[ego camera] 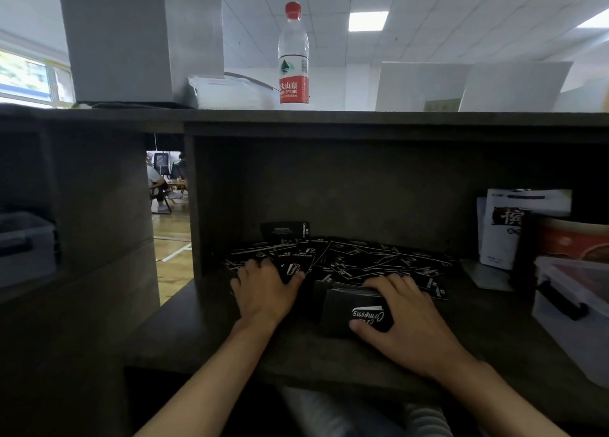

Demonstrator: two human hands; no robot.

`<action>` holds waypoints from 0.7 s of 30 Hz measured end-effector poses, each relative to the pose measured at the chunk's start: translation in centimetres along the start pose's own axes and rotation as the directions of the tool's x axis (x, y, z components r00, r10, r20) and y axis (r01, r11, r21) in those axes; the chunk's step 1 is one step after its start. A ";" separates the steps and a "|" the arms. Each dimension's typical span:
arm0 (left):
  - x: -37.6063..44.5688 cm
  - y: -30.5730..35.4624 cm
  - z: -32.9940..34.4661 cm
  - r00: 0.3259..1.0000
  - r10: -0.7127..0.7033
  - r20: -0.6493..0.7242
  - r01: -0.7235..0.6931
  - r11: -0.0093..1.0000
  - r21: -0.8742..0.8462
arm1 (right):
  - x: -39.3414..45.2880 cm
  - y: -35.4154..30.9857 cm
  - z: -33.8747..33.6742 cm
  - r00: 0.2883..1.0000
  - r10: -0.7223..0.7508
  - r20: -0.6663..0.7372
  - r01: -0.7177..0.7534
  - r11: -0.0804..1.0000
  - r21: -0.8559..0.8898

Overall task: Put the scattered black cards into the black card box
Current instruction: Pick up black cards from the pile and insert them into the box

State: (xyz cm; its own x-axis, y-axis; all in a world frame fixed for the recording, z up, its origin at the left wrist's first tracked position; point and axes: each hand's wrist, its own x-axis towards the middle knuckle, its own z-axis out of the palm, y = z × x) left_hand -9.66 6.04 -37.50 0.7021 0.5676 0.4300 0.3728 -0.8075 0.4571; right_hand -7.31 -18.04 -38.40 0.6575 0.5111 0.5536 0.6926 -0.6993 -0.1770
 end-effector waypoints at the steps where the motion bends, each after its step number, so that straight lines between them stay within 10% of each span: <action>1: 0.1 -0.1 0.0 0.997 -0.036 0.068 0.034 0.999 0.034 | 0.0 0.0 -0.1 1.000 0.002 -0.006 -0.002 1.000 -0.002; 21: -0.6 -0.2 -0.5 0.996 -0.039 -0.076 0.023 0.977 -0.211 | -0.2 -0.1 -0.1 0.999 0.015 -0.032 -0.015 1.000 -0.004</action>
State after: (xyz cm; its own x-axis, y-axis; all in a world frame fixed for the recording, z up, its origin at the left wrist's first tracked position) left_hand -10.45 5.91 -37.51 0.6385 0.6096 0.4699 0.2522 -0.7425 0.6205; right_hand -7.52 -18.16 -38.45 0.6580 0.4840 0.5768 0.6813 -0.7089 -0.1823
